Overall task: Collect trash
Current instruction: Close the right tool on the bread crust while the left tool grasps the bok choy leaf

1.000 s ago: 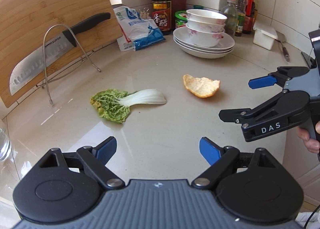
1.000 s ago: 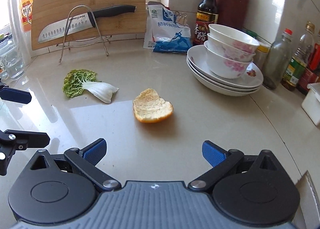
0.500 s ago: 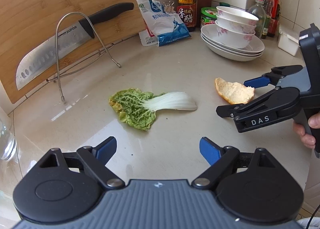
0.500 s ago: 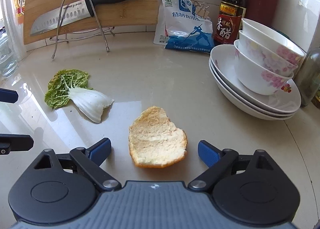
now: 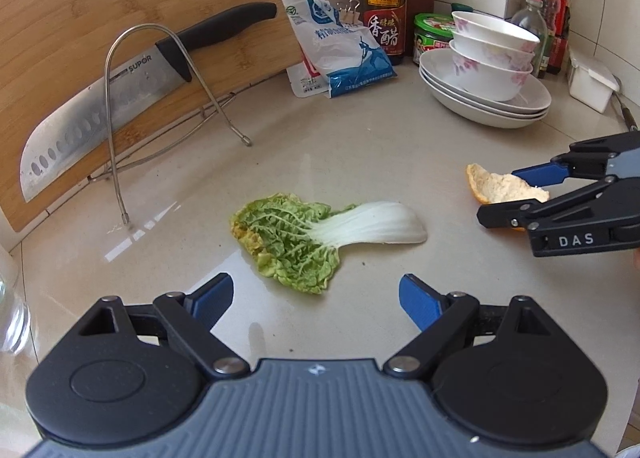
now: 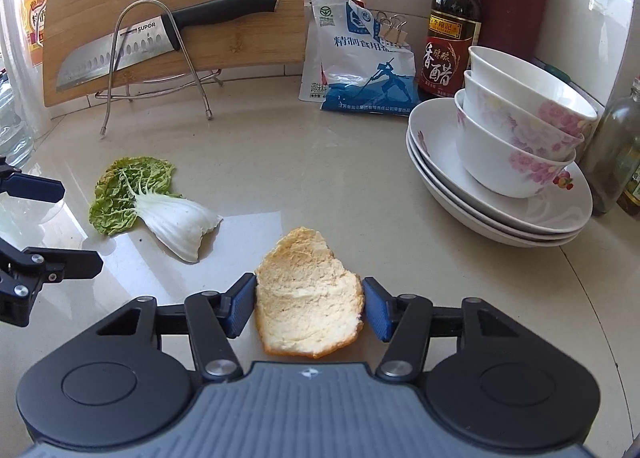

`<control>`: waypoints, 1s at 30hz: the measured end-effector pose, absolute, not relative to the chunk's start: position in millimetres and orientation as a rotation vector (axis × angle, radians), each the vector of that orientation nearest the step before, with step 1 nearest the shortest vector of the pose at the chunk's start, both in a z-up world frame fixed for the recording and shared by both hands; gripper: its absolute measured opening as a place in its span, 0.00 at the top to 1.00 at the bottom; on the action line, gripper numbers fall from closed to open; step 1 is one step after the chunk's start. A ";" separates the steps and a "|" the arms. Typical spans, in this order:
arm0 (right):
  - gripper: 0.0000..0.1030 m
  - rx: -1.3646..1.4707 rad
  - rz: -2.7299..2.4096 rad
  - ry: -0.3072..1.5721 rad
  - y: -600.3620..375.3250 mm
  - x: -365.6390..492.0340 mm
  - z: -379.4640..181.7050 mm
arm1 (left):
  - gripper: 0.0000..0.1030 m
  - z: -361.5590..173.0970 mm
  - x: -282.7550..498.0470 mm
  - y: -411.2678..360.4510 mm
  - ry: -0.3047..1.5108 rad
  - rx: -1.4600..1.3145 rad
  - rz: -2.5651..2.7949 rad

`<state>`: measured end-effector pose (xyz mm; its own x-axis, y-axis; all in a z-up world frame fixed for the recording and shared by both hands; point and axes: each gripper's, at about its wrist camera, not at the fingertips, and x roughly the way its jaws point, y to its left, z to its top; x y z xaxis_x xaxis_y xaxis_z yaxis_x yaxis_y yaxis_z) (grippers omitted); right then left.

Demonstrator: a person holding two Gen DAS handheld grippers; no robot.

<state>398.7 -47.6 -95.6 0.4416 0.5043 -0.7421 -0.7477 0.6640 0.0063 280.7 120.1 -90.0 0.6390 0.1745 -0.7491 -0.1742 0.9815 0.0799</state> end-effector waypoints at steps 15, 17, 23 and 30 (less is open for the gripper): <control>0.39 -0.330 0.762 0.779 -62.7 389.7 -83.7 | 0.13 -86.9 322.1 119.1 0.838 0.222 -0.139; 0.39 -0.329 0.755 0.780 -64.0 389.0 -83.7 | 0.16 -91.9 330.4 115.6 0.848 0.271 -0.166; 0.39 -0.315 0.726 0.786 -73.1 386.0 -82.3 | 0.19 -102.2 339.9 120.0 0.884 0.372 -0.239; 0.39 -0.295 0.696 0.805 -83.2 385.3 -85.4 | 0.17 -105.3 355.6 136.3 0.905 0.329 -0.251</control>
